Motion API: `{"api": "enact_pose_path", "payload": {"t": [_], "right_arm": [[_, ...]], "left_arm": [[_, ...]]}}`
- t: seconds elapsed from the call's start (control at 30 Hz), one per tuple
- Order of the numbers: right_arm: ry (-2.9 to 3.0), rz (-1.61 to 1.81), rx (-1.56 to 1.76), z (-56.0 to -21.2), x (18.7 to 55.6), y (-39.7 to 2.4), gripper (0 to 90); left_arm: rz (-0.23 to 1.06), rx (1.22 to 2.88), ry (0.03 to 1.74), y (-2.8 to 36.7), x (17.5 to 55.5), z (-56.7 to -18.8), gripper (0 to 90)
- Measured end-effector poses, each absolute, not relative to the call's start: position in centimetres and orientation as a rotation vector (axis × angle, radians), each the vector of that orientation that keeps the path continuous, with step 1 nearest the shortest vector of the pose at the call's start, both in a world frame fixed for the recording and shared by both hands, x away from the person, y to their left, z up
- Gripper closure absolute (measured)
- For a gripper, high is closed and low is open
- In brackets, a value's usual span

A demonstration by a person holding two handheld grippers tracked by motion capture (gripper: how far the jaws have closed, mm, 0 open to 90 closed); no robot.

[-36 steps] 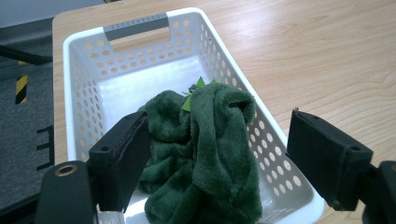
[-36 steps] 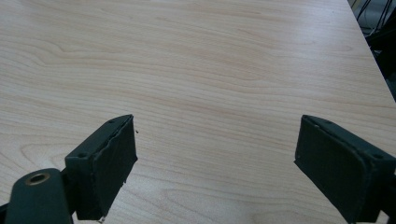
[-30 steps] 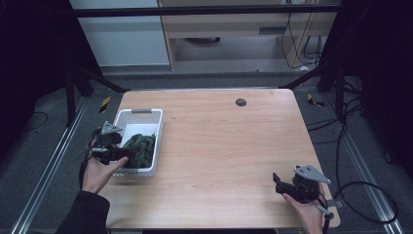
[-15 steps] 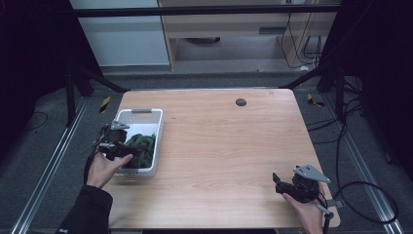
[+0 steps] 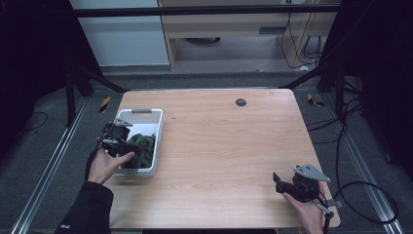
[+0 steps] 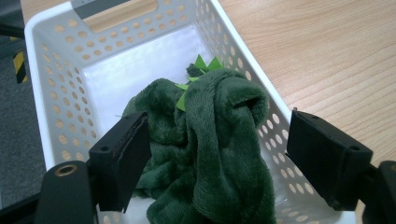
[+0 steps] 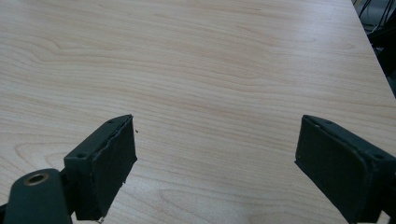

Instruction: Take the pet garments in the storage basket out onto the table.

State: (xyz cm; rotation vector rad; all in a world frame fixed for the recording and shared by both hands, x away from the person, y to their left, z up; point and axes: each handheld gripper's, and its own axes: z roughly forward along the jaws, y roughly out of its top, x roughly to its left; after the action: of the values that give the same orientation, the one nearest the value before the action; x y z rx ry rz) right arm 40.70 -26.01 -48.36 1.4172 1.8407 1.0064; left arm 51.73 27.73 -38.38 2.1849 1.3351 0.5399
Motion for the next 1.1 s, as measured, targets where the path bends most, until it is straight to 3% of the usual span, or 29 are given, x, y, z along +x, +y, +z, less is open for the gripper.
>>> {"api": "enact_pose_path", "payload": {"t": [0.63,1.1], "right_arm": [[1.859,1.007,1.406,-48.4,40.9,-26.0,12.0],[1.878,1.013,1.408,-48.5,40.9,-25.9,11.9]], "left_arm": [[0.495,2.272,1.364,26.9,52.7,-39.5,26.2],[0.449,2.320,1.395,26.7,53.4,-41.0,35.7]]}}
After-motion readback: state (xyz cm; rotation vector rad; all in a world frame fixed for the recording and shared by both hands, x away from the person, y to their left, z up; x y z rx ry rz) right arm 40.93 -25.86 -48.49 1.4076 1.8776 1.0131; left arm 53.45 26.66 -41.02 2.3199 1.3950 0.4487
